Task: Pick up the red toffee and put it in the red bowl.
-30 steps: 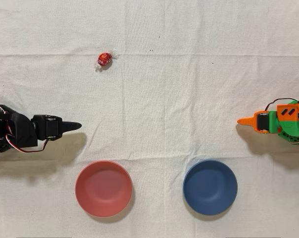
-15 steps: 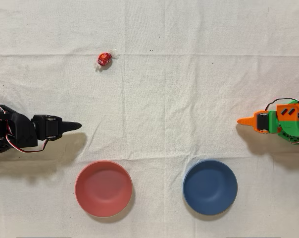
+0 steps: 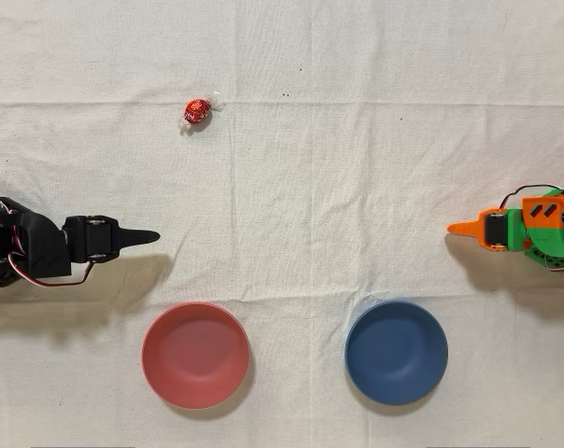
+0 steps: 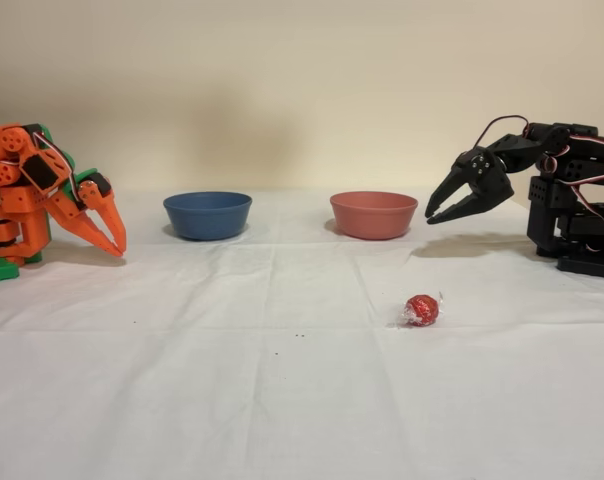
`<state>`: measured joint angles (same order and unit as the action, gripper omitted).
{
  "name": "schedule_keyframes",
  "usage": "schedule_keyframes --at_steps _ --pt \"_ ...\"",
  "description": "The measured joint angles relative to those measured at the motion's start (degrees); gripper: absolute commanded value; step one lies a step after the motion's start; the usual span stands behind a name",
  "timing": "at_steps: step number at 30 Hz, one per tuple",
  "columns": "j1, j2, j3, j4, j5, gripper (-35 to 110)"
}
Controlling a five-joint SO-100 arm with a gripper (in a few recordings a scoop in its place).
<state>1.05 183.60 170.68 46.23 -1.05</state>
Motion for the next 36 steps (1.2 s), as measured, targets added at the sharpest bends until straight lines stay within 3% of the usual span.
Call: schedule_keyframes --at_steps 9,19,24,36 --pt "-6.9 -4.0 -14.1 5.4 -2.2 0" --pt "-12.8 -26.6 -39.7 12.7 -0.3 0" --pt "-15.8 -40.2 -53.0 18.8 -4.9 0" --pt "-24.2 -53.6 -57.2 16.8 -15.5 1"
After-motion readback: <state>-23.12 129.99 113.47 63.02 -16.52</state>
